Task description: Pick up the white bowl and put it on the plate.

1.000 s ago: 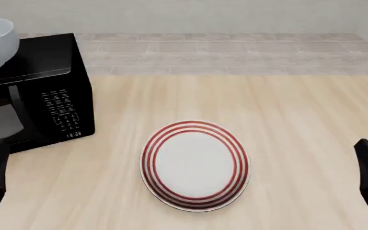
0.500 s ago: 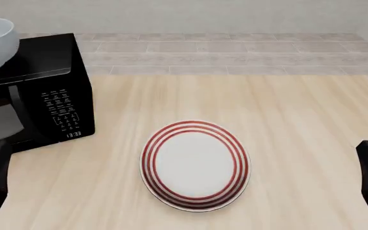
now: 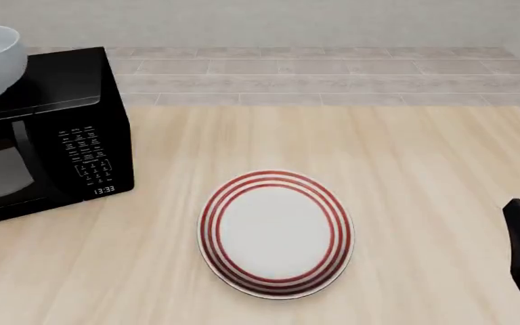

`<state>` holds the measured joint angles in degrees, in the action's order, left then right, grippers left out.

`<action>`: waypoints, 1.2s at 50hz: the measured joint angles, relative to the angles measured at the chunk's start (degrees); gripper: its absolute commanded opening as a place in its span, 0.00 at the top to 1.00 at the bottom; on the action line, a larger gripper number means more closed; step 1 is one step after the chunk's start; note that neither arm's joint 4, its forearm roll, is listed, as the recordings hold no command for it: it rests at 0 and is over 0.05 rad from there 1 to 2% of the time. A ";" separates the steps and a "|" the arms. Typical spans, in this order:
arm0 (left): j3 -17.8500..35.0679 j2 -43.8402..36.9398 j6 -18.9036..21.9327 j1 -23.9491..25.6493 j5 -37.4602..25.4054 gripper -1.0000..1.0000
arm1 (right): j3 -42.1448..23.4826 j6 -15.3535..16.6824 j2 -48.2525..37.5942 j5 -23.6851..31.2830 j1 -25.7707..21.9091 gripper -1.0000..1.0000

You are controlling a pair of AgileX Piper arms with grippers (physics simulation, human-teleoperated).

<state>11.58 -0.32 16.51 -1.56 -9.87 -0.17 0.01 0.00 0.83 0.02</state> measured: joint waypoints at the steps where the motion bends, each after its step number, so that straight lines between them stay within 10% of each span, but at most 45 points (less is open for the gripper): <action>1: 0.55 -0.11 0.48 -0.04 -0.55 0.00 | 0.00 0.00 0.00 0.00 0.00 0.00; 40: 19.65 -6.45 17.16 -0.65 -21.62 0.00 | 0.00 0.00 0.00 0.02 0.00 0.00; 60: 21.55 -14.02 25.03 -0.71 -20.87 0.00 | 0.00 0.00 0.00 0.01 0.00 0.00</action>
<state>33.13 -14.34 41.53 -2.27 -30.74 -0.17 0.01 0.00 0.84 0.02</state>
